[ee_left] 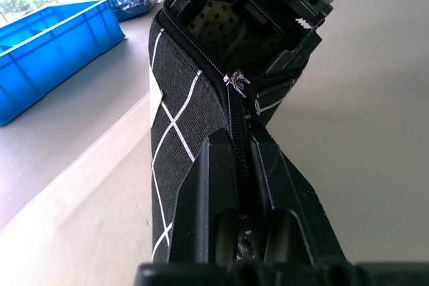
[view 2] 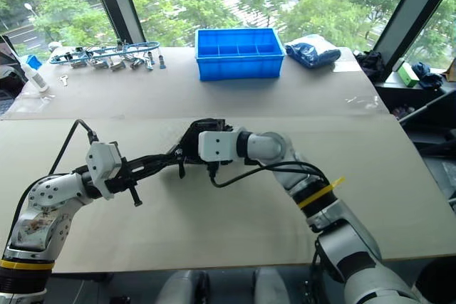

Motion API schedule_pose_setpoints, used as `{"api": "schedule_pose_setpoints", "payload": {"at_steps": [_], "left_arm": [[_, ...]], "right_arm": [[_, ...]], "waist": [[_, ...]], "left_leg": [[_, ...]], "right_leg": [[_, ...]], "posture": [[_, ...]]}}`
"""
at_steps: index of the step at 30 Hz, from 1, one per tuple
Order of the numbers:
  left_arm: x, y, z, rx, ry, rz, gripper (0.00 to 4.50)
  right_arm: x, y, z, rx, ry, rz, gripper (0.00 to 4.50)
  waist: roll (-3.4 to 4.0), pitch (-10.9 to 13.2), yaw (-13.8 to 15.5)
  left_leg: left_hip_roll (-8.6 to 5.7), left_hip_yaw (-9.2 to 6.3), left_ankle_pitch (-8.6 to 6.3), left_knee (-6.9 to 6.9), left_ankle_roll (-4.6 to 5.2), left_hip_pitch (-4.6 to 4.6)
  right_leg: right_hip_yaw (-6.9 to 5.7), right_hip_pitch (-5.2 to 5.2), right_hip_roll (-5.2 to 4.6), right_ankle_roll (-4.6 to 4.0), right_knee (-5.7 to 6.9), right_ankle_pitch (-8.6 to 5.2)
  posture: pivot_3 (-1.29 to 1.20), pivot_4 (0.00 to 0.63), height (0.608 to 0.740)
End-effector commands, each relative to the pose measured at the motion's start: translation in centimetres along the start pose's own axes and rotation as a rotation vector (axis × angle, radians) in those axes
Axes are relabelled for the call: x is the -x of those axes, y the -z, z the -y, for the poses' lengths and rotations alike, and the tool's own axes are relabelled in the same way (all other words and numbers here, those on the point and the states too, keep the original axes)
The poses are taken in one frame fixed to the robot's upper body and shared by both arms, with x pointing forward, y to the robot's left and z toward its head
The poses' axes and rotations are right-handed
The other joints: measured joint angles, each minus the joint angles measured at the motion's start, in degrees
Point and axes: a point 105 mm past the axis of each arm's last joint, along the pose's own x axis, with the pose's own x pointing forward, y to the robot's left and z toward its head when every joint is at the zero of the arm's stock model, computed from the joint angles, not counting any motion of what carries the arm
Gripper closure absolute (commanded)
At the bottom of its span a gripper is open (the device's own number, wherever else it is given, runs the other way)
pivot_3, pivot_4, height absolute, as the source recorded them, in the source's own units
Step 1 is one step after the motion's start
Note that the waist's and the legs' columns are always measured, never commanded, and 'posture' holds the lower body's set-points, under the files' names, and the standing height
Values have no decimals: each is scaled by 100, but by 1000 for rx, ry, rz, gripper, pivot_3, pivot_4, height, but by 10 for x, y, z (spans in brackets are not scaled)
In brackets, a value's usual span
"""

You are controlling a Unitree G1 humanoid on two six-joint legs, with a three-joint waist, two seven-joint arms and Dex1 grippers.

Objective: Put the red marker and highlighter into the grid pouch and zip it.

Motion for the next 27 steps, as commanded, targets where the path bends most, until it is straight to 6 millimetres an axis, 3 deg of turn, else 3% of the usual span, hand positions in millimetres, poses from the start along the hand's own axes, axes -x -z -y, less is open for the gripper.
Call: {"api": "schedule_pose_setpoints", "payload": {"at_steps": [1,5,8,18,27], "left_arm": [[4,-5,-1,-26,-4,3,4500],[5,-5,-1,-25,-9,2,4500],[4,-5,-1,-25,-12,3,4500],[4,-5,0,-23,-8,5,4500],[7,-6,-1,-23,-9,-1,4500]], "right_arm": [[8,3,27,27,94,-24,94],[6,4,27,30,98,-17,94],[5,5,27,31,99,-14,802],[23,14,43,2,135,-48,4188],[83,1,47,-120,47,-30,4188]], "waist": [[0,0,4],[0,0,-1],[0,0,-4],[0,0,7],[0,0,18]], "left_leg": [[0,0,0,-1,0,-2],[0,-1,0,-1,0,-1],[0,-1,0,-2,0,-1],[0,-2,0,-1,0,-2],[4,-10,-2,-2,3,-2]], "right_leg": [[-1,0,0,0,-2,0],[-1,0,0,0,-2,0],[-1,0,0,0,-1,0],[-2,0,-3,0,-1,0],[-3,3,-5,0,-5,0]], "posture": [[0,150,740],[0,150,740],[0,150,740],[0,150,740],[0,150,740]]}}
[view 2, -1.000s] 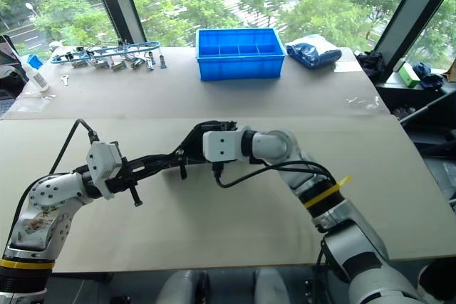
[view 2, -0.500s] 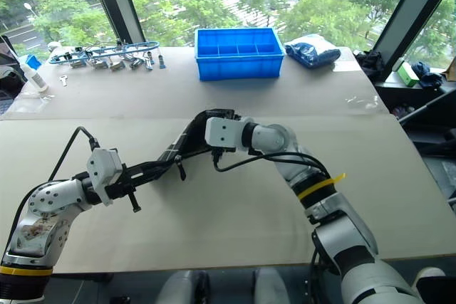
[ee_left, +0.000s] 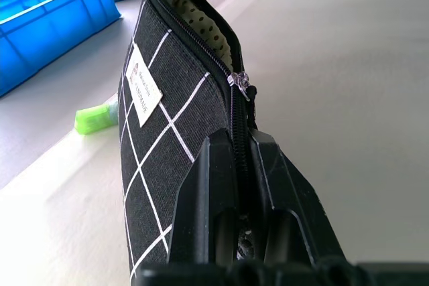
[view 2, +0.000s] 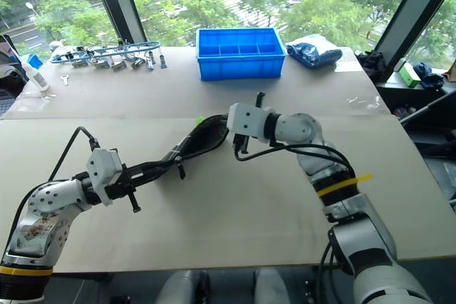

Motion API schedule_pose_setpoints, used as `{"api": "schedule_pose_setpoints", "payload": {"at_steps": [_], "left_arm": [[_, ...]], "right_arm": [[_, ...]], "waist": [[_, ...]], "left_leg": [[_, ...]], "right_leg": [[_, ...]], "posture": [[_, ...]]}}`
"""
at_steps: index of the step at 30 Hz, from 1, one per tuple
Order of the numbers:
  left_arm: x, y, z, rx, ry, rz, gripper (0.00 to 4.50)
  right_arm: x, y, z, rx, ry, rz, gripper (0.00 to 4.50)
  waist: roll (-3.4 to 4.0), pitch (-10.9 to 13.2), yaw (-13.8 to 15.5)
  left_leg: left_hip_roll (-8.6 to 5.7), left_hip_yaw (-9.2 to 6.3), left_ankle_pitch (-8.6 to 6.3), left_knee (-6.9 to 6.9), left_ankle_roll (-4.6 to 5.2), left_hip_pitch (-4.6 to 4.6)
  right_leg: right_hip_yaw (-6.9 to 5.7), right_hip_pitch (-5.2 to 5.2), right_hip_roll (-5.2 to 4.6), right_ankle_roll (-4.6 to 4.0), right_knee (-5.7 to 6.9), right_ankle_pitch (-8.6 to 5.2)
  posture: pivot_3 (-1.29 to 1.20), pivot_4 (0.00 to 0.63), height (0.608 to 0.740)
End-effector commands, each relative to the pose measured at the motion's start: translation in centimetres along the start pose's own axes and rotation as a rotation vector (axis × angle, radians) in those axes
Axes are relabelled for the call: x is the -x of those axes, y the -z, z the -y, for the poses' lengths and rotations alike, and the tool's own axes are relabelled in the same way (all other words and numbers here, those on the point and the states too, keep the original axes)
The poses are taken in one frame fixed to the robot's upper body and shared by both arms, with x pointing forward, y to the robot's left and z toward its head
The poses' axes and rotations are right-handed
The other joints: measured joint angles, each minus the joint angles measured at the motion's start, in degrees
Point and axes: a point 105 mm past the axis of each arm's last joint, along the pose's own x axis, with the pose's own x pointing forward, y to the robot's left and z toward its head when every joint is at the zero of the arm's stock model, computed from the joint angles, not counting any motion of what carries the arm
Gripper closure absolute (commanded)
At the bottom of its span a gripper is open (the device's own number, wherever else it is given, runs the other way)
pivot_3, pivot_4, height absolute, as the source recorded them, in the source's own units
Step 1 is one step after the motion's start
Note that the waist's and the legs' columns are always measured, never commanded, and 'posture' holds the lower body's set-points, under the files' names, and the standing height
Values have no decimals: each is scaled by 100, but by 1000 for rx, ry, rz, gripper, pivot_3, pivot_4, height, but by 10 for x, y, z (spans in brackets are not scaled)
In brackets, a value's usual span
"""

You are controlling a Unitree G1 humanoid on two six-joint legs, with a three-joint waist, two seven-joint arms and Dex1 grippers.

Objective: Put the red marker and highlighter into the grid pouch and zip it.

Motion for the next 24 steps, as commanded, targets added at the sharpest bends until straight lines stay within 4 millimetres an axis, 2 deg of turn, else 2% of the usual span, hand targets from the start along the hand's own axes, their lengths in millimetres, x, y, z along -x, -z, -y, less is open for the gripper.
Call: {"api": "schedule_pose_setpoints", "payload": {"at_steps": [1,4,7,9,13,17,24], "left_arm": [[5,-10,-4,-33,-11,16,4500],[6,-10,-5,-35,-18,11,4500],[9,-12,-7,-35,-34,12,4500],[11,-15,-7,-31,-45,18,4500],[17,-26,-9,-20,-82,37,4500],[29,-29,-16,-23,-144,21,4500],[46,-32,-21,-28,-246,15,4500]], "right_arm": [[27,-11,14,-78,41,25,4188],[36,10,24,-189,163,-58,4188],[37,21,20,-257,194,-94,3528],[35,27,17,-265,199,-119,2842],[16,32,12,-325,184,-105,1477],[-2,33,6,-386,137,-86,106],[-39,26,-7,-424,7,-64,45]], "waist": [[0,0,-1],[0,0,-10],[-1,0,-17],[-1,0,-23],[-1,0,-22],[-1,0,-16],[0,0,-28]], "left_leg": [[0,0,0,1,1,1],[0,-2,0,1,1,4],[-2,-1,0,-1,1,6],[-3,1,0,-2,1,5],[-2,-1,0,-1,1,4],[-3,-2,0,-1,1,3],[-3,-5,0,-2,0,3]], "right_leg": [[0,2,0,0,-1,0],[1,2,-1,0,2,0],[3,1,4,-1,3,0],[4,-2,4,-1,3,0],[7,-2,5,-1,3,0],[5,-2,3,0,2,0],[5,-3,4,0,2,0]], "posture": [[0,150,740],[0,150,740],[0,150,740],[0,150,740],[0,150,740],[0,150,740],[0,150,740]]}}
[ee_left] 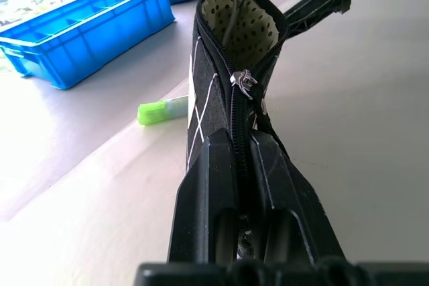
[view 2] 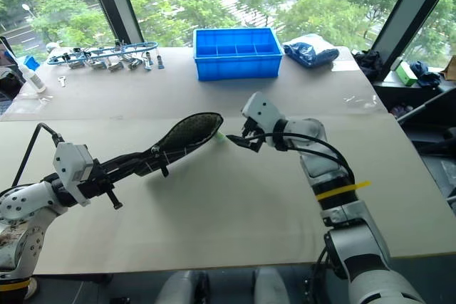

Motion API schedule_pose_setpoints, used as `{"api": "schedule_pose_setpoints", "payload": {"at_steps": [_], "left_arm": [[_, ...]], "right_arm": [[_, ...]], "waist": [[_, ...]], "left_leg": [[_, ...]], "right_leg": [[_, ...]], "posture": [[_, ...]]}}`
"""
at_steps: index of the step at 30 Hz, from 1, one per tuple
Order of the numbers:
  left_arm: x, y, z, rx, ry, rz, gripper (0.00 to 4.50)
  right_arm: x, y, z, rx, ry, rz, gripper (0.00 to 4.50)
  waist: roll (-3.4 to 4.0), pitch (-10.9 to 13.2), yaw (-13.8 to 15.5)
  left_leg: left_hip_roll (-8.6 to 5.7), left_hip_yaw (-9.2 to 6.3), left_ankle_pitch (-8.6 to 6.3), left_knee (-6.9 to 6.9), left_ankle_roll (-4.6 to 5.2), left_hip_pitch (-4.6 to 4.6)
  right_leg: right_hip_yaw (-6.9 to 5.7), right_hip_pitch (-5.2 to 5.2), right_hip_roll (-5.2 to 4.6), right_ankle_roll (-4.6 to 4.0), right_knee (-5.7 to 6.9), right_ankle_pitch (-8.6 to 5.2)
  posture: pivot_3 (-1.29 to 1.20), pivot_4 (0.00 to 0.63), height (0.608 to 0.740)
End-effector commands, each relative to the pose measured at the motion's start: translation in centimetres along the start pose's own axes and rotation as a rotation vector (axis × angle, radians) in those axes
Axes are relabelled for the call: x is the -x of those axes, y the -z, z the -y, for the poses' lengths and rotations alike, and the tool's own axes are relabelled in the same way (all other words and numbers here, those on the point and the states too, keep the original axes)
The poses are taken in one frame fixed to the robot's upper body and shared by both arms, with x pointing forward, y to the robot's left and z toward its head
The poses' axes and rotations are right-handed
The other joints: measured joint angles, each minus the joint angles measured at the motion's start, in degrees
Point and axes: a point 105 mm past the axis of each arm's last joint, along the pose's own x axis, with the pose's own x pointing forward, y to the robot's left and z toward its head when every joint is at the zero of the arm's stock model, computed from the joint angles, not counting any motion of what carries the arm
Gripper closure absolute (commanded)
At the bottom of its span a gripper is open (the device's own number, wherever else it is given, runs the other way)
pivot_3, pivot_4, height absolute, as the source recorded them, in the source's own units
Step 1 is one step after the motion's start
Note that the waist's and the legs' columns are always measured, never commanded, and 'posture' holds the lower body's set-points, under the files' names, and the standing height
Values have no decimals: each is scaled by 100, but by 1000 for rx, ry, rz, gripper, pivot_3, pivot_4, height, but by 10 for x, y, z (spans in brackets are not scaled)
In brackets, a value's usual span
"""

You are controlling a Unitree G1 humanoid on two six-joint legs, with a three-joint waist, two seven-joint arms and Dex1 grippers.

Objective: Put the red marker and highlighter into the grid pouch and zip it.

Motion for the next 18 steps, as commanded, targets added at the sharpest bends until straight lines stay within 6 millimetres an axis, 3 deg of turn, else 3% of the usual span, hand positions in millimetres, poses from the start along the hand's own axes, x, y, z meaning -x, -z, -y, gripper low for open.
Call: {"api": "schedule_pose_setpoints", "payload": {"at_steps": [1,11,18], "left_arm": [[11,-12,-8,-42,-67,22,4500],[39,-3,-19,-54,-172,-39,4500],[43,13,-7,-42,-155,-88,4500]], "right_arm": [[-14,-12,-1,11,-40,16,45],[-55,-17,1,-60,-3,-62,45],[-69,11,8,-117,109,-200,45]], "waist": [[0,0,0],[2,1,-7],[3,1,-39]], "left_leg": [[0,1,0,0,0,-1],[4,5,1,-2,-6,-3],[3,9,1,-5,-18,-4]], "right_leg": [[0,0,0,0,0,0],[-5,-3,-5,-1,1,0],[-6,-7,-8,-2,2,0]], "posture": [[0,150,740],[0,150,740],[0,150,740]]}}
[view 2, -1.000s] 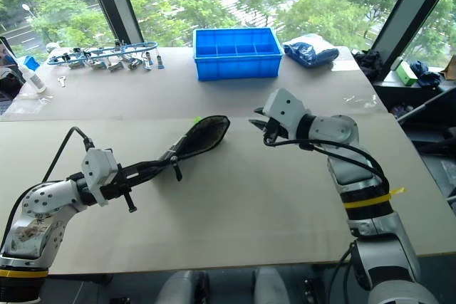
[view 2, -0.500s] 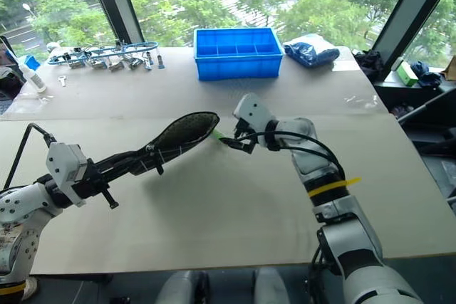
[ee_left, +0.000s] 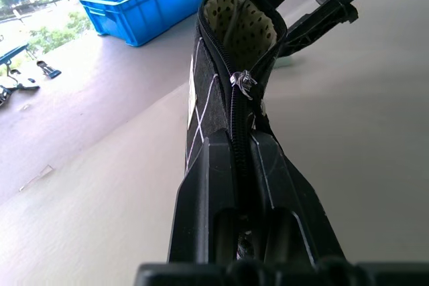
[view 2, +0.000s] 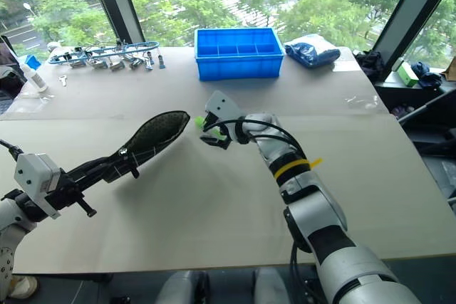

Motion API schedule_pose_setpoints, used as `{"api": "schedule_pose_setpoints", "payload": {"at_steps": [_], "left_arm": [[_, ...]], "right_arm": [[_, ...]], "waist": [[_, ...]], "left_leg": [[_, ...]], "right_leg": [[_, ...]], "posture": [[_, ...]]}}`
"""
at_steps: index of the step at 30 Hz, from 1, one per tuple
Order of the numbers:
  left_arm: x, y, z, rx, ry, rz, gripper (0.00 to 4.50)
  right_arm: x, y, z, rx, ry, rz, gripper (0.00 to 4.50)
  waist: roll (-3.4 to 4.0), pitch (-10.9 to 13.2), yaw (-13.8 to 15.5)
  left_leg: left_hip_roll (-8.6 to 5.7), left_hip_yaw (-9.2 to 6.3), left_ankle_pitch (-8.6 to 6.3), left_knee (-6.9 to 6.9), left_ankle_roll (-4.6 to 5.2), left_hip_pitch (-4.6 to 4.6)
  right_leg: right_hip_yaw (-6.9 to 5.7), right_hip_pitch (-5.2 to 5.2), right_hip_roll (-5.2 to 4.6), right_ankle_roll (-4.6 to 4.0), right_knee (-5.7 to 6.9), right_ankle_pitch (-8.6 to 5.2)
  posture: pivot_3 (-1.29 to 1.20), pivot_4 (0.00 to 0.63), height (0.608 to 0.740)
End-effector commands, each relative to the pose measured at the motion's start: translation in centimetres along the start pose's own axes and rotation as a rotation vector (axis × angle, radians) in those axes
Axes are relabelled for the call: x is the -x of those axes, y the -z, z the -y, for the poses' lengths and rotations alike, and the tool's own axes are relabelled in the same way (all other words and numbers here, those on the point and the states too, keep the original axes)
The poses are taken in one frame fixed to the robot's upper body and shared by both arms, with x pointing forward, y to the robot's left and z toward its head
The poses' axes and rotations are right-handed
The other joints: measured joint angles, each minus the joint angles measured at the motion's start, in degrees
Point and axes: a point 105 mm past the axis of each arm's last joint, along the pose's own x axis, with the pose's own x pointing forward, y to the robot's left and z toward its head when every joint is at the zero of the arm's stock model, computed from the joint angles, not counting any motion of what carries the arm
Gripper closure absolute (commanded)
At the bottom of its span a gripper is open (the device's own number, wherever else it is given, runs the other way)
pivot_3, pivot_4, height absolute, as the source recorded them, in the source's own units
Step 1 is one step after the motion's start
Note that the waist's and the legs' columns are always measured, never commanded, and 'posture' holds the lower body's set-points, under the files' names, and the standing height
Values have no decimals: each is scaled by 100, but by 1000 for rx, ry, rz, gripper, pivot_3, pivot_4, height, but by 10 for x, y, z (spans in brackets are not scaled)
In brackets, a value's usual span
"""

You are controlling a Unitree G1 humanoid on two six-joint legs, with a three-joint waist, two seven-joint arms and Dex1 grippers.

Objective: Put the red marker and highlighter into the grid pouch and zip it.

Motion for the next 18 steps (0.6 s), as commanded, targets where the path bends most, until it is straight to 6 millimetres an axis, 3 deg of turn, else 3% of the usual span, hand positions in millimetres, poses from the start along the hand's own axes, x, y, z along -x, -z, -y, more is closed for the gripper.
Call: {"api": "schedule_pose_setpoints", "payload": {"at_steps": [1,10,13,18], "left_arm": [[1,-4,1,-40,-8,21,4500],[-1,-1,1,-34,-6,23,4500],[-3,-1,1,-33,0,28,4500],[-7,-1,0,-35,5,37,4500]], "right_arm": [[-4,4,9,-47,68,-25,45],[-13,25,1,-223,67,-96,45],[-11,30,3,-261,77,-104,650],[-4,38,10,-291,83,-112,2480]], "waist": [[0,0,-7],[1,0,-104],[1,0,-119],[1,0,-97]], "left_leg": [[1,1,0,0,-2,0],[3,-6,-1,-6,-3,2],[3,-18,-1,-7,-3,4],[0,-35,-1,-7,-3,4]], "right_leg": [[-1,0,0,-1,1,0],[-1,0,-1,-2,1,0],[0,1,-1,-3,1,1],[-3,5,-6,-2,2,1]], "posture": [[0,150,740],[0,150,740],[0,150,740],[0,150,740]]}}
